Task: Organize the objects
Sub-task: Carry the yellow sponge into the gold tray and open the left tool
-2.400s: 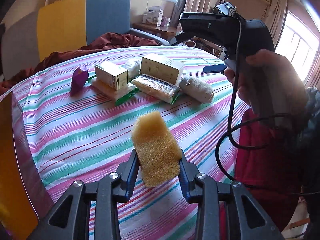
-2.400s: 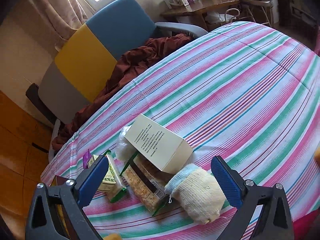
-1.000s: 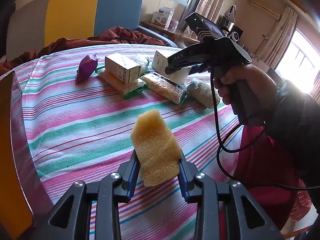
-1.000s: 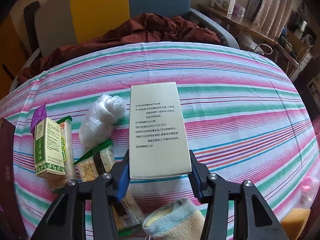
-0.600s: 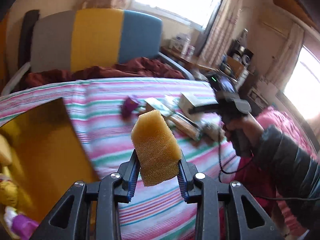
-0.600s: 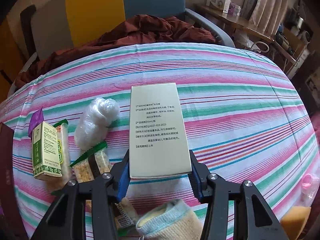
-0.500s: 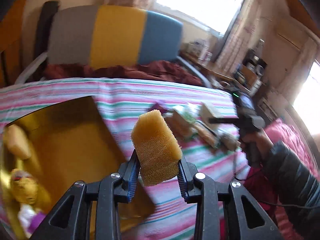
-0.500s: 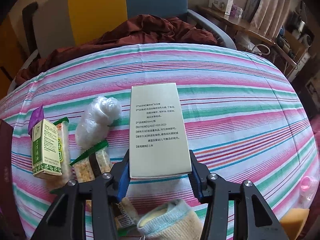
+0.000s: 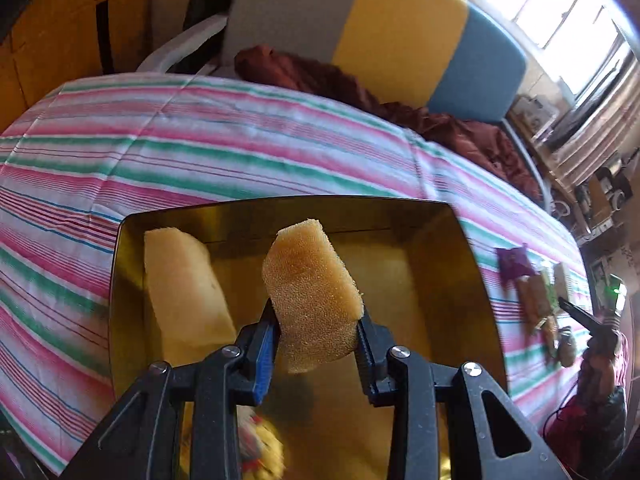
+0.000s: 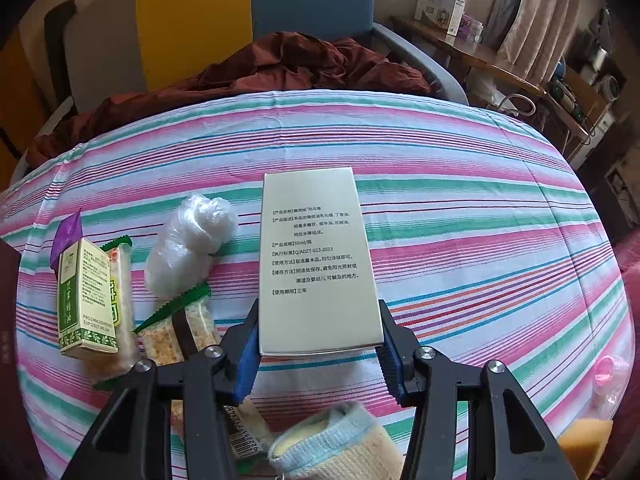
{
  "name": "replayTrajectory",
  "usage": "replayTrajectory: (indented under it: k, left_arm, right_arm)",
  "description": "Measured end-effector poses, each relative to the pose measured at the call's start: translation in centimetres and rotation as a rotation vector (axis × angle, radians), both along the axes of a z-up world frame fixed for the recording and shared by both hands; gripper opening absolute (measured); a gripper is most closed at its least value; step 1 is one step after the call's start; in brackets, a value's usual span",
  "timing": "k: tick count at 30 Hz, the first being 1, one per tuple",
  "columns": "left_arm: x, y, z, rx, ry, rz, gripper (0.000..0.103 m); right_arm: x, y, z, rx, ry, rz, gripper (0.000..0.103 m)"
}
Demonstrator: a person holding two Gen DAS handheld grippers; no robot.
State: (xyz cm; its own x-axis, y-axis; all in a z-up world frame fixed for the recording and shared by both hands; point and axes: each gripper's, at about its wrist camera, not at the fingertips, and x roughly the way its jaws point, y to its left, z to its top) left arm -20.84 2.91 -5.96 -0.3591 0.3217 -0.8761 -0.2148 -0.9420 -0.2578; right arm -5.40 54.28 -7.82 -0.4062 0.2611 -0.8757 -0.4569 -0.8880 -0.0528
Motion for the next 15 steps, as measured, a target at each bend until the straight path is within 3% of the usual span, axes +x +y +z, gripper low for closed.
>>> replayTrajectory:
  k: [6, 12, 15]
  left_arm:
    - [-2.6, -2.1, -2.8, -0.080, -0.025, 0.074, 0.034]
    - [-2.1, -2.4, -2.9, -0.128, -0.005, 0.082, 0.036]
    - [-1.5, -2.3, -2.7, -0.130, -0.003, 0.089, 0.041]
  right_arm:
    - [-0.1, 0.0, 0.0, 0.024, 0.001, 0.000, 0.051]
    - [-0.2, 0.0, -0.1, 0.030, -0.002, 0.000, 0.051]
    - [-0.2, 0.0, -0.1, 0.030, -0.002, -0.002, 0.051]
